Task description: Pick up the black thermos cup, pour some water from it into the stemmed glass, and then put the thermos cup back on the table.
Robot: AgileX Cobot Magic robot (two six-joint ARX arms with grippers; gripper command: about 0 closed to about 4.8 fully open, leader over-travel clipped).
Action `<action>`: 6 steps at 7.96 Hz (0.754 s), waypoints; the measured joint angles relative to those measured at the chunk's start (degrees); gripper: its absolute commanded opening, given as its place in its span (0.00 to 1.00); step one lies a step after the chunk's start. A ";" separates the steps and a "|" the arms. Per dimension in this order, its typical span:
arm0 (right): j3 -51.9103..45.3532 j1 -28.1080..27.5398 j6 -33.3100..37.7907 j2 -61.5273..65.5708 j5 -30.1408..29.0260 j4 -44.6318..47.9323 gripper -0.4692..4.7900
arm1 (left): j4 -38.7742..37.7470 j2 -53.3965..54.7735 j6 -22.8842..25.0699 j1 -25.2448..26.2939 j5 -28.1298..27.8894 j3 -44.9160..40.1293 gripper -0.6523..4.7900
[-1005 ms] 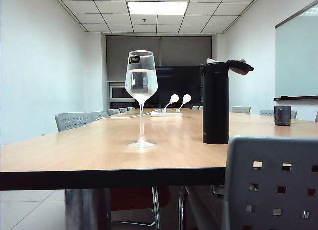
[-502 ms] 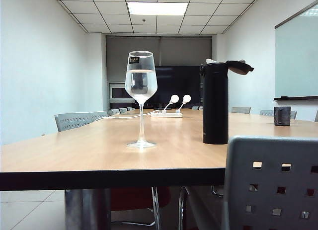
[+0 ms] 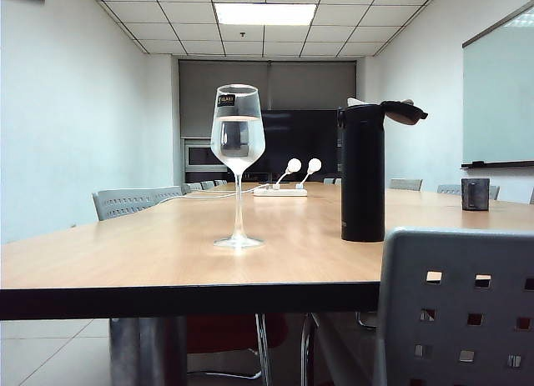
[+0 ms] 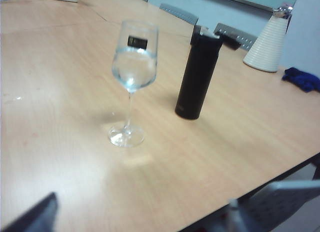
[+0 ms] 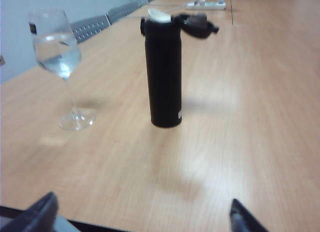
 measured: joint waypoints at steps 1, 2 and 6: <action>-0.85 0.00 0.11 -0.02 0.02 0.28 0.37 | 0.33 0.00 -0.02 0.00 0.02 -1.05 0.12; -2.99 0.00 0.11 -0.04 0.02 0.70 0.22 | 0.50 0.00 -0.04 0.00 0.00 -3.50 0.11; -12.98 0.02 1.86 -0.09 -3.50 4.83 0.08 | 2.86 -0.02 -0.15 0.00 -0.04 -12.66 0.11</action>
